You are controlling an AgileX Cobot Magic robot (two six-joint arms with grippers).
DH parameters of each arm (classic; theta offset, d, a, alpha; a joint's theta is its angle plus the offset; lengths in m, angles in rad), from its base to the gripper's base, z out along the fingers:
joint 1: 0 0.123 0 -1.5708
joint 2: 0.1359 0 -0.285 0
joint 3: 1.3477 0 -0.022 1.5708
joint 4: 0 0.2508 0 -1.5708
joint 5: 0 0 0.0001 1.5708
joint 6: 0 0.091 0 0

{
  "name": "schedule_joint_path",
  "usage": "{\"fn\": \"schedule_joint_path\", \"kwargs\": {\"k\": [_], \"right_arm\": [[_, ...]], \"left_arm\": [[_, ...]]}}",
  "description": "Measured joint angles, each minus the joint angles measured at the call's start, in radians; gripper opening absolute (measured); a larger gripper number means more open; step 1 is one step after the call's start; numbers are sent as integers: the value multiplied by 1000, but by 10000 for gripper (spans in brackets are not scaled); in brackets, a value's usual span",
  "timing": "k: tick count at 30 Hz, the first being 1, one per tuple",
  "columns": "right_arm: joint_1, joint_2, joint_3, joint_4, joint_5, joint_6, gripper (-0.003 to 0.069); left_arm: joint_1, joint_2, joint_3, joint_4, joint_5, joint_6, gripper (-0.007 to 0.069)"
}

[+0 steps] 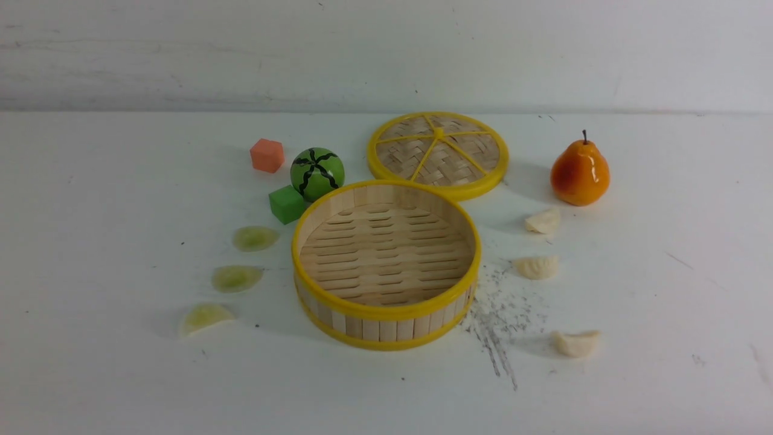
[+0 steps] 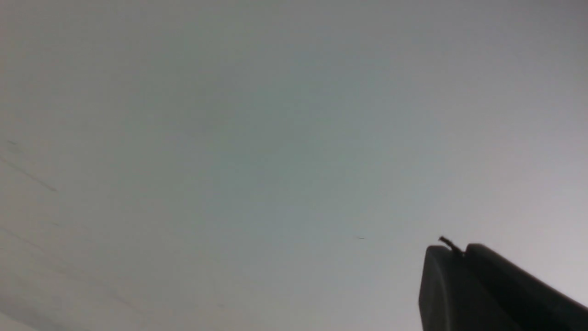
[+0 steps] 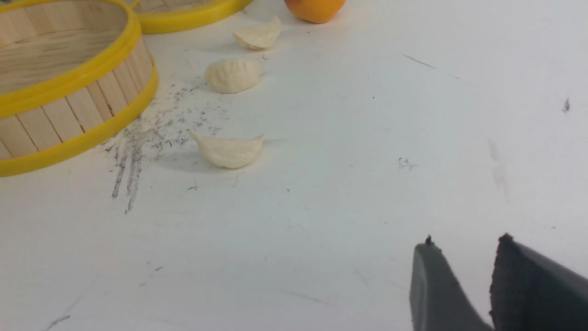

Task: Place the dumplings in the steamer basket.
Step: Use the left arm to grab a dumpling

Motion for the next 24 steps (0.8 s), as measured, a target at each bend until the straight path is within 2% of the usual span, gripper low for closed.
{"fn": "schedule_joint_path", "kwargs": {"k": [1,3,5,6,8,13,19,22,24], "right_arm": [[0,0,0,0,0,0,196],[0,0,0,0,0,0,199],[0,0,0,0,0,0,202],[0,0,0,0,0,0,202],[0,0,0,0,0,0,204],[0,0,0,0,0,0,211],[0,0,0,0,0,0,218],[0,0,0,0,0,0,218],[0,0,0,0,0,0,219]], "left_arm": [[0,62,-103,72,114,-6,27],[0,164,-202,94,264,30,4],[0,254,-265,77,369,108,-12],[0,254,-270,74,369,108,-12],[0,365,-312,19,480,236,-12],[0,685,-339,-228,703,566,-12],[0,1096,-402,-657,751,906,-12],[0,1277,-485,-803,816,1090,-12],[0,1372,-544,-854,868,1140,-12]]}}
